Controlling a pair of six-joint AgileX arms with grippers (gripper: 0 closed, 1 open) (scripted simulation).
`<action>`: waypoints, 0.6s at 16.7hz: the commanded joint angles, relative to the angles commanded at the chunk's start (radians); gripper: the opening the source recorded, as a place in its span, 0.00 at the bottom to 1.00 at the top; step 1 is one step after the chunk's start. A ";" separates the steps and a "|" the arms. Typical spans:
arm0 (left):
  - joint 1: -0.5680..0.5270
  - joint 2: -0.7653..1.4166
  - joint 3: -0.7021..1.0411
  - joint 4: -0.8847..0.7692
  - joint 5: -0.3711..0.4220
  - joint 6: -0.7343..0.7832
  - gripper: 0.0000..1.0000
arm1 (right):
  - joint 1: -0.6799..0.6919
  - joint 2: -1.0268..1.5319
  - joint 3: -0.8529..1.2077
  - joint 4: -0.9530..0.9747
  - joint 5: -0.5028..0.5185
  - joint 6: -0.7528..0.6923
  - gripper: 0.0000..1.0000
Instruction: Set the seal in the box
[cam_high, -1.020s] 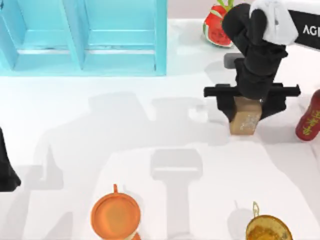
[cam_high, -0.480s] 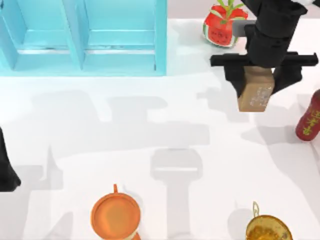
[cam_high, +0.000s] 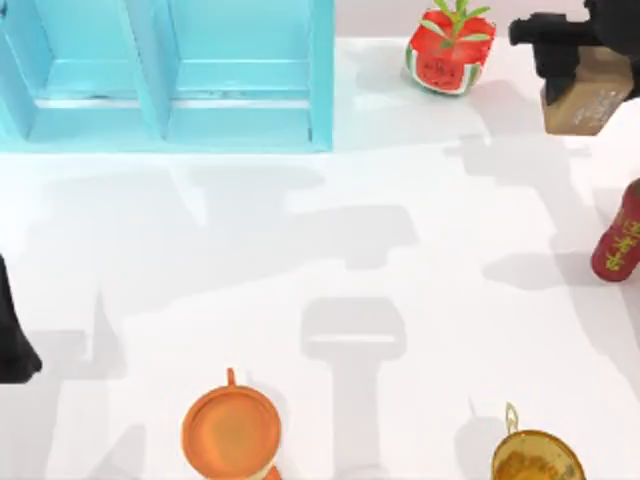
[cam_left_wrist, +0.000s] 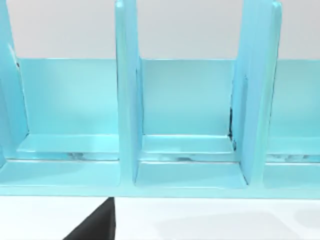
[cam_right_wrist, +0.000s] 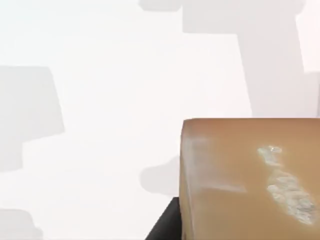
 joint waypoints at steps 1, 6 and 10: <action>0.000 0.000 0.000 0.000 0.000 0.000 1.00 | -0.062 -0.044 -0.010 0.008 0.001 -0.062 0.00; 0.000 0.000 0.000 0.000 0.000 0.000 1.00 | -0.449 -0.219 -0.196 -0.021 0.010 -0.452 0.00; 0.000 0.000 0.000 0.000 0.000 0.000 1.00 | -0.634 -0.222 -0.335 -0.077 0.002 -0.640 0.00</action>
